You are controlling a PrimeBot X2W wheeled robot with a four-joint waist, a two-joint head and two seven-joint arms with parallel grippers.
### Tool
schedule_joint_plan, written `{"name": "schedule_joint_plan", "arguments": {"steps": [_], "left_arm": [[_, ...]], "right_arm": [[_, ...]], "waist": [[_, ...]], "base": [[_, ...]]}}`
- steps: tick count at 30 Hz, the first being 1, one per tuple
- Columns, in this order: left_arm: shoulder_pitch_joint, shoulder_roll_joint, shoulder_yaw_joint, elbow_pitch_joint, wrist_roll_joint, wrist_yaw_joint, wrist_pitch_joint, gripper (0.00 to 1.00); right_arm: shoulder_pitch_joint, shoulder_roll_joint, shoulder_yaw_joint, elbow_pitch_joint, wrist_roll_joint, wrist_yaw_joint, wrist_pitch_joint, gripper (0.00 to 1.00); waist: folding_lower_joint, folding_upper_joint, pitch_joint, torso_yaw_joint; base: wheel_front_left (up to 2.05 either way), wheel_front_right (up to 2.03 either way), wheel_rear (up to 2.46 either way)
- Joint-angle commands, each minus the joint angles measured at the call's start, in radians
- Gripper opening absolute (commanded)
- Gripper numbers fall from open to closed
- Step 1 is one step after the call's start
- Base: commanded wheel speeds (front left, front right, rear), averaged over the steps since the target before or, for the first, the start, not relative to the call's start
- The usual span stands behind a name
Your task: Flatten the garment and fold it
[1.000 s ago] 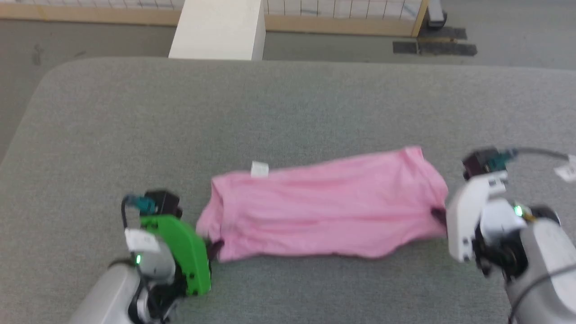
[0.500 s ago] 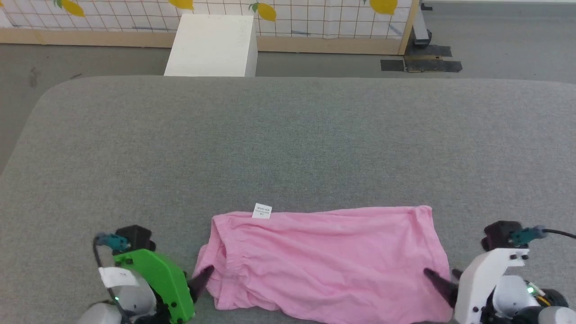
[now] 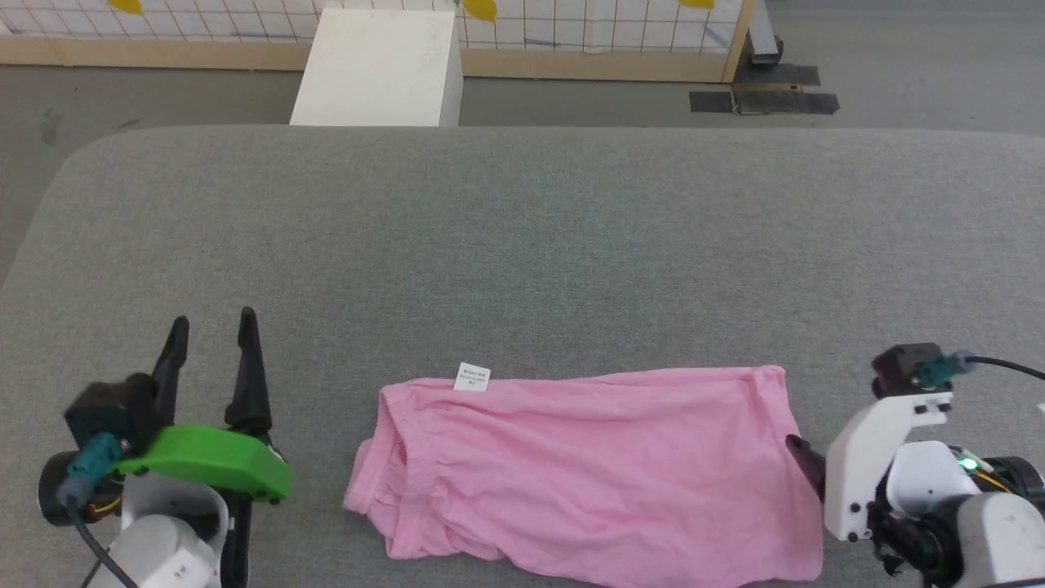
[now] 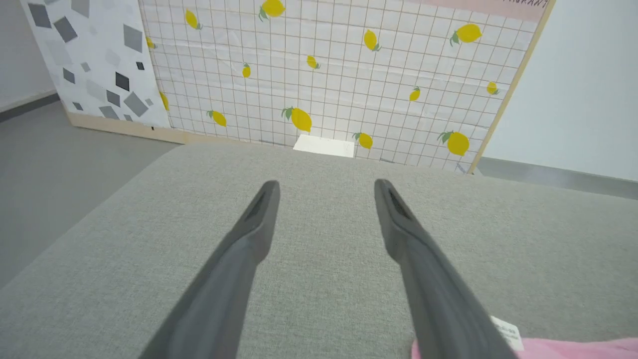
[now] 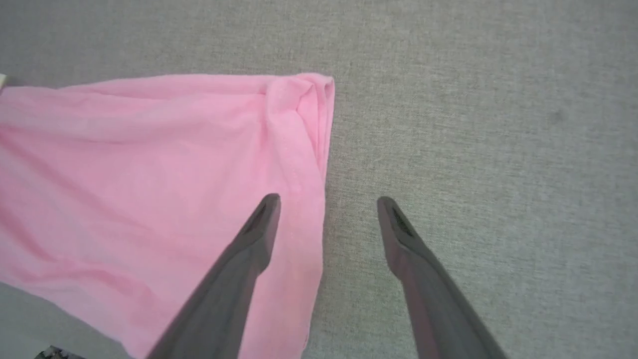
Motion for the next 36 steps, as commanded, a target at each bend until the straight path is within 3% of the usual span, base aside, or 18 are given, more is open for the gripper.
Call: {"name": "schedule_joint_plan", "arguments": {"steps": [1, 9, 10, 11, 12, 20, 24, 29, 36], "left_arm": [[-0.018, -0.012, -0.008, 0.025, 0.028, -0.011, -0.047, 1.0], [-0.029, -0.07, 0.012, 0.05, 0.132, -0.056, -0.098, 1.0], [-0.027, -0.074, 0.017, 0.048, 0.145, -0.061, -0.098, 1.0], [-0.023, -0.081, 0.025, 0.043, 0.157, -0.066, -0.098, 1.0], [-0.019, -0.087, 0.032, 0.04, 0.165, -0.071, -0.098, 1.0], [-0.002, -0.12, 0.063, 0.04, 0.206, -0.111, -0.099, 1.0], [-0.008, -0.125, 0.063, 0.062, 0.207, -0.127, -0.099, 1.0], [-0.012, -0.125, 0.062, 0.087, 0.199, -0.13, -0.096, 1.0], [0.003, -0.123, 0.058, 0.103, 0.19, -0.125, -0.083, 1.0]], "right_arm": [[-0.027, -0.003, 0.018, 0.029, -0.018, -0.002, 0.0, 1.0], [-0.092, 0.001, 0.085, 0.2, -0.056, -0.002, 0.005, 1.0], [-0.095, 0.002, 0.089, 0.214, -0.054, -0.002, 0.013, 0.89], [-0.1, 0.002, 0.093, 0.227, -0.049, -0.002, 0.019, 0.3], [-0.105, 0.001, 0.095, 0.232, -0.044, -0.002, 0.018, 0.0], [-0.146, -0.086, 0.012, 0.238, -0.015, -0.002, 0.035, 0.0], [-0.165, -0.143, -0.076, 0.262, -0.044, -0.002, 0.051, 0.0], [-0.191, -0.17, -0.144, 0.313, -0.089, -0.002, 0.065, 0.0], [-0.186, -0.214, -0.055, 0.244, -0.101, -0.002, 0.155, 0.0]], "waist": [[0.0, 0.0, 0.011, 0.003], [0.0, 0.0, 0.029, 0.008], [0.0, 0.0, 0.028, 0.008], [0.0, 0.0, 0.028, 0.007], [0.0, 0.0, 0.027, 0.006], [0.0, 0.0, 0.016, -0.005], [0.0, 0.0, 0.015, -0.008], [0.0, 0.0, 0.01, -0.016], [0.0, 0.0, -0.017, -0.016]], "base": [[0.0, 0.0, 0.0], [0.0, 0.0, 0.0], [0.0, 0.0, 0.0], [0.0, 0.0, 0.0], [0.0, 0.0, 0.0], [0.0, 0.0, 0.0], [0.0, 0.0, 0.0], [0.0, 0.0, 0.0], [0.0, 0.0, 0.0]]}}
